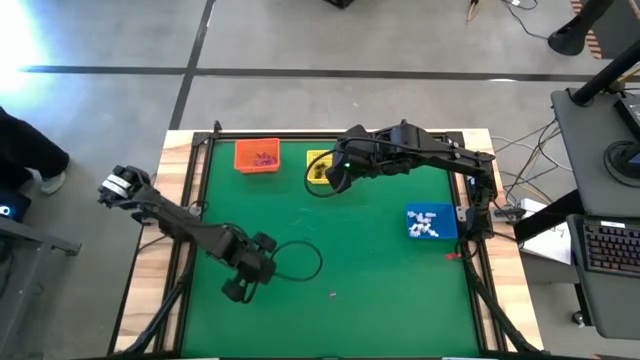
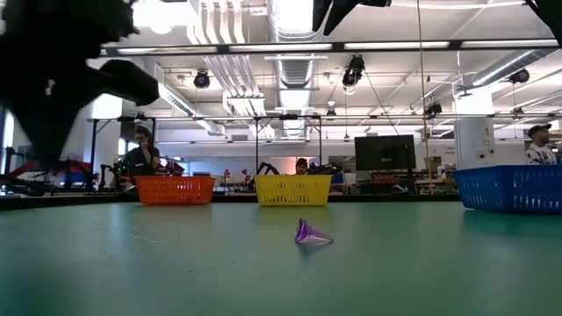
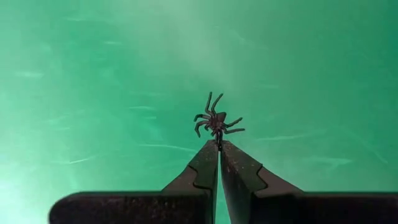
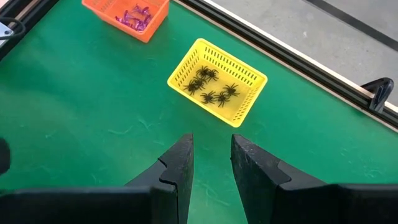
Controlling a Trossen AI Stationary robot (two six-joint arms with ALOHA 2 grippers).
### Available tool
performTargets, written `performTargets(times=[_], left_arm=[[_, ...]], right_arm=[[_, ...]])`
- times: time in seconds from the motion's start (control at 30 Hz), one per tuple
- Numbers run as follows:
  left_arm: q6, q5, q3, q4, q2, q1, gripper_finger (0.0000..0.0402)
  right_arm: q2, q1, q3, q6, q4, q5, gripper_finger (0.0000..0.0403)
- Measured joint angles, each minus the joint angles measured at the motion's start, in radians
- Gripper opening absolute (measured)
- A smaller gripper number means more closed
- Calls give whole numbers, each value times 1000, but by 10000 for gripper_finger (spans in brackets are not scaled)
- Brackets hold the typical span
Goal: Sort Halloween decoration
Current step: Put the black spider toy into the yellow basket
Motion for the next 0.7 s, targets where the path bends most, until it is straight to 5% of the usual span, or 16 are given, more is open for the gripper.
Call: performTargets(times=[0.7], left_arm=[[287, -35, 0, 20, -112, 506, 0]], right_arm=[[0, -1, 0, -78, -7, 0, 100]])
